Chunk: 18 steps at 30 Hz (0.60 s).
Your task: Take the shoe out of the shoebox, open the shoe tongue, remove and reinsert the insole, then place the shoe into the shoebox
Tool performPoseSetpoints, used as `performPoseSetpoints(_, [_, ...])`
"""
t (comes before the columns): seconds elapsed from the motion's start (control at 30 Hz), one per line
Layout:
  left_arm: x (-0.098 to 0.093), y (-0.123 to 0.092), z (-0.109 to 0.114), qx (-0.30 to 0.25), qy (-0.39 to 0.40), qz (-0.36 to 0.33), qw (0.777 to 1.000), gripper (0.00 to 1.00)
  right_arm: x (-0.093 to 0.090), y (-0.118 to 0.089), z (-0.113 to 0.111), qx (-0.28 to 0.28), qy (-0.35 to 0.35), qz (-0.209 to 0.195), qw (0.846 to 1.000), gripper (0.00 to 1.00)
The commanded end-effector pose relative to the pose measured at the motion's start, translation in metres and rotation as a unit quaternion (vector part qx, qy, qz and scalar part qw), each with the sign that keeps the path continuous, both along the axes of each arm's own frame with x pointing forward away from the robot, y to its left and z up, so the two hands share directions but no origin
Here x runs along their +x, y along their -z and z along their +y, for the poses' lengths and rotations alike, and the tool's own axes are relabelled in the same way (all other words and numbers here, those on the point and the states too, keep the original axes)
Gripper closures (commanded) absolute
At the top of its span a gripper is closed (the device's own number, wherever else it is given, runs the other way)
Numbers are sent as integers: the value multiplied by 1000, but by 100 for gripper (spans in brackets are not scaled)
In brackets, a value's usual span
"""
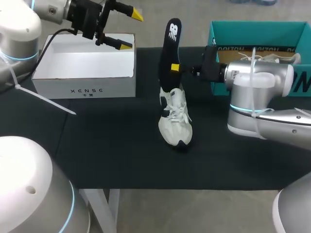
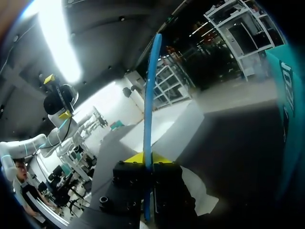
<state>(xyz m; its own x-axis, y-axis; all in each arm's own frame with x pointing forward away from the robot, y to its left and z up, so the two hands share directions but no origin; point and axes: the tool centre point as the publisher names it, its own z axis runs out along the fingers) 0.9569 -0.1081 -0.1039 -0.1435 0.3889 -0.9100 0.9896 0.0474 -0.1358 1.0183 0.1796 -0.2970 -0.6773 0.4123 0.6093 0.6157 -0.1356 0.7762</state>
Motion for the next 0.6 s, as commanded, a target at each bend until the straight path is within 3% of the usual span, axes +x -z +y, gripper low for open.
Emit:
performPoseSetpoints(0.03, [0, -1, 0, 2, 1, 0, 1000, 0, -5, 8, 4, 5, 10, 0, 1000, 100])
performPoseSetpoints(0.37, [0, -1, 0, 2, 1, 0, 1000, 0, -16, 13, -3, 6, 25, 9, 1000, 100])
performPoseSetpoints(0.6, [0, -1, 0, 2, 1, 0, 1000, 0, -11, 5, -8, -5, 24, 2, 1000, 100])
